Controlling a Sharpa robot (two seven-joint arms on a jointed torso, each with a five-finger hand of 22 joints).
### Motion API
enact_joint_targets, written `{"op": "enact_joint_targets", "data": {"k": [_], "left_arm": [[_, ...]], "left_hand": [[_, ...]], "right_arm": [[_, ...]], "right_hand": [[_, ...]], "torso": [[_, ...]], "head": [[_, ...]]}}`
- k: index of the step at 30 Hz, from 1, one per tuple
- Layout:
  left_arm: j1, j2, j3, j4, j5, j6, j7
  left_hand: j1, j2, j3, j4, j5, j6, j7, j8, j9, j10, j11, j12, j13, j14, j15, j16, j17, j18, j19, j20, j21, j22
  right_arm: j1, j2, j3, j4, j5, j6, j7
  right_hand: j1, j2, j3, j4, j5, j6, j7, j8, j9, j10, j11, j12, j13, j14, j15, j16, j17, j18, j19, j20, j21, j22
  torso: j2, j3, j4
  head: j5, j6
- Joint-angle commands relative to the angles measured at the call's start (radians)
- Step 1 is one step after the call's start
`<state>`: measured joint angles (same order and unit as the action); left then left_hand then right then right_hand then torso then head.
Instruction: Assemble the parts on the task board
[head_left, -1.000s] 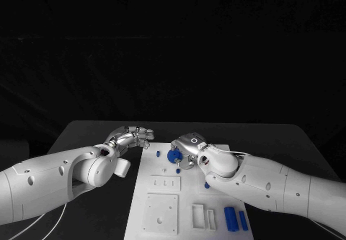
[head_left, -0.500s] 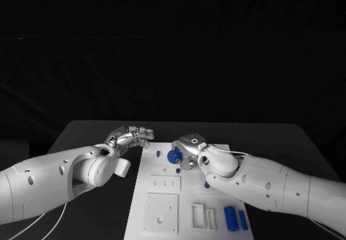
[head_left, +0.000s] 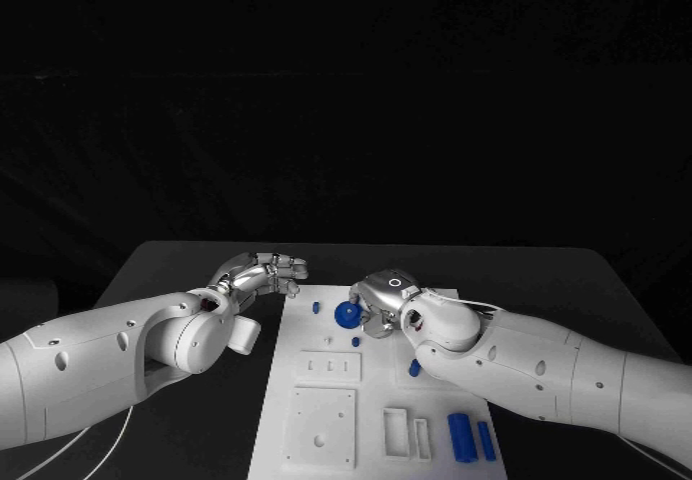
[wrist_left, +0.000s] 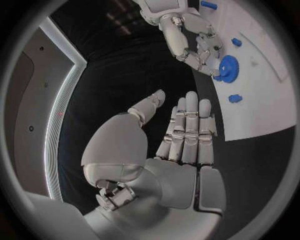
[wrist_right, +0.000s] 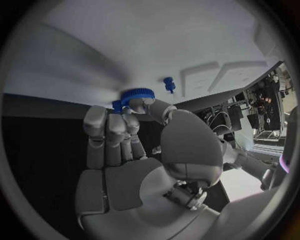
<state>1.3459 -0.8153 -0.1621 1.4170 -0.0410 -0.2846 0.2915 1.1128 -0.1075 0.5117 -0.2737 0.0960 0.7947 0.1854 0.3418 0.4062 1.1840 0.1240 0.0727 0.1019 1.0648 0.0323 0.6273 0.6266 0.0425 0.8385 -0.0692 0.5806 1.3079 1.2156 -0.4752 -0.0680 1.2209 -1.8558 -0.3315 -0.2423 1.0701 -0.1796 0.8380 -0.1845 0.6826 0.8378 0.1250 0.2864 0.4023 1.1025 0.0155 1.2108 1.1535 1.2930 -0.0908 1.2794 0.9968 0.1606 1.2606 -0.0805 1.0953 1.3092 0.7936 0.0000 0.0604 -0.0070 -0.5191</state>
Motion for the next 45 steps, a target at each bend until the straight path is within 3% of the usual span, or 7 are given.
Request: {"op": "enact_joint_targets", "data": {"k": [1, 12, 18, 20, 23, 29, 45], "left_arm": [[0.003, 0.000, 0.001, 0.001, -0.003, 0.012, 0.005], [0.003, -0.001, 0.001, 0.002, -0.003, 0.012, 0.005], [0.003, -0.001, 0.001, -0.001, -0.003, 0.013, 0.007], [0.003, 0.000, 0.001, -0.005, -0.003, 0.014, 0.010], [0.003, -0.002, 0.001, -0.010, -0.003, 0.011, 0.010], [0.003, -0.009, 0.001, -0.022, -0.003, 0.010, 0.028], [0.002, -0.009, 0.000, -0.044, -0.013, 0.026, 0.031]], "left_hand": [[-0.009, -0.002, 0.003, 0.002, 0.004, -0.004, 0.004, -0.004, -0.001, -0.002, 0.007, -0.004, 0.000, -0.005, -0.001, -0.005, 0.001, 0.010, -0.006, 0.001, 0.005, 0.016], [-0.009, -0.002, 0.004, 0.002, 0.005, -0.005, 0.004, -0.004, -0.001, -0.003, 0.007, -0.004, 0.000, -0.005, -0.001, -0.005, 0.001, 0.011, -0.006, 0.001, 0.005, 0.016], [-0.010, -0.002, 0.004, 0.002, 0.005, -0.005, 0.004, -0.004, -0.001, -0.003, 0.007, -0.004, 0.000, -0.006, -0.001, -0.005, 0.001, 0.011, -0.006, 0.001, 0.005, 0.016], [-0.010, -0.001, 0.004, 0.003, 0.004, -0.005, 0.004, -0.003, -0.001, -0.003, 0.007, -0.004, 0.000, -0.006, -0.001, -0.005, 0.001, 0.011, -0.006, 0.001, 0.005, 0.016], [-0.010, 0.000, 0.004, 0.003, 0.004, -0.005, 0.004, -0.003, -0.001, -0.003, 0.007, -0.004, 0.000, -0.006, -0.001, -0.005, 0.001, 0.011, -0.006, 0.001, 0.005, 0.016], [-0.004, 0.002, 0.007, -0.001, 0.004, -0.002, 0.002, -0.001, -0.001, -0.001, 0.006, -0.003, 0.000, -0.005, -0.001, -0.005, 0.001, 0.012, -0.007, 0.001, 0.006, 0.016], [-0.002, 0.007, 0.007, -0.004, 0.003, 0.004, -0.001, 0.004, 0.000, 0.019, -0.001, 0.006, 0.006, -0.002, -0.004, -0.003, 0.004, 0.011, -0.006, 0.000, 0.009, 0.016]], "right_arm": [[0.000, -0.005, 0.000, 0.000, 0.030, 0.035, 0.011], [-0.001, -0.031, 0.000, 0.020, 0.045, -0.036, 0.023], [-0.001, -0.074, 0.010, 0.037, 0.125, -0.200, 0.105], [-0.002, -0.095, 0.031, 0.038, 0.174, -0.238, 0.144], [-0.002, -0.136, 0.048, 0.052, 0.240, -0.248, 0.192], [-0.001, -0.225, 0.090, 0.064, 0.455, -0.152, 0.364], [-0.001, -0.327, 0.104, -0.061, 0.702, 0.019, 0.491]], "right_hand": [[-0.042, 0.026, 0.051, -0.040, 0.025, -0.002, -0.005, -0.001, -0.001, 0.003, -0.007, -0.004, 0.002, 0.005, -0.005, -0.004, 0.004, 0.101, -0.006, 0.001, 0.007, 0.017], [-0.082, 0.028, 0.083, -0.061, 0.038, -0.006, -0.003, 0.001, 0.000, 0.012, -0.006, -0.001, 0.006, 0.010, -0.009, -0.006, 0.007, 0.101, 0.004, -0.002, 0.009, 0.012], [-0.082, 0.014, 0.087, -0.064, 0.035, -0.008, -0.002, 0.002, 0.001, 0.017, -0.005, 0.001, 0.007, 0.011, -0.008, -0.007, 0.009, 0.101, 0.009, -0.006, 0.008, 0.010], [-0.085, -0.016, 0.072, -0.053, -0.024, -0.008, -0.004, 0.004, 0.003, 0.009, -0.007, -0.007, -0.001, 0.012, -0.009, -0.010, 0.008, 0.101, 0.013, -0.008, 0.007, 0.008], [-0.075, -0.040, 0.005, -0.034, -0.221, -0.010, 0.000, 0.009, 0.007, 0.014, -0.005, -0.004, 0.001, 0.016, -0.008, -0.010, 0.009, 0.101, 0.025, -0.016, 0.006, 0.004], [-0.058, -0.062, -0.111, -0.044, -0.454, -0.002, 0.019, 0.021, 0.016, 0.001, 0.012, -0.009, -0.002, 0.013, 0.006, -0.012, 0.014, 0.101, 0.017, -0.023, 0.003, 0.005], [-0.038, -0.007, -0.408, -0.106, -0.488, 0.013, 0.021, 0.026, 0.021, -0.028, 0.017, -0.010, -0.002, -0.005, 0.013, -0.015, 0.031, 0.101, -0.033, -0.019, -0.002, 0.015]], "torso": [[0.000, 0.0000, -0.0002], [-0.001, 0.0006, -0.0005], [-0.001, 0.0007, -0.0017], [-0.001, 0.0000, -0.0018], [-0.002, 0.0020, -0.0023], [-0.005, 0.0044, -0.0125], [-0.007, 0.0239, -0.0332]], "head": [[0.002, 0.000], [0.001, 0.001], [-0.001, 0.004], [-0.002, 0.007], [-0.003, 0.012], [-0.003, 0.021], [-0.002, 0.033]]}}
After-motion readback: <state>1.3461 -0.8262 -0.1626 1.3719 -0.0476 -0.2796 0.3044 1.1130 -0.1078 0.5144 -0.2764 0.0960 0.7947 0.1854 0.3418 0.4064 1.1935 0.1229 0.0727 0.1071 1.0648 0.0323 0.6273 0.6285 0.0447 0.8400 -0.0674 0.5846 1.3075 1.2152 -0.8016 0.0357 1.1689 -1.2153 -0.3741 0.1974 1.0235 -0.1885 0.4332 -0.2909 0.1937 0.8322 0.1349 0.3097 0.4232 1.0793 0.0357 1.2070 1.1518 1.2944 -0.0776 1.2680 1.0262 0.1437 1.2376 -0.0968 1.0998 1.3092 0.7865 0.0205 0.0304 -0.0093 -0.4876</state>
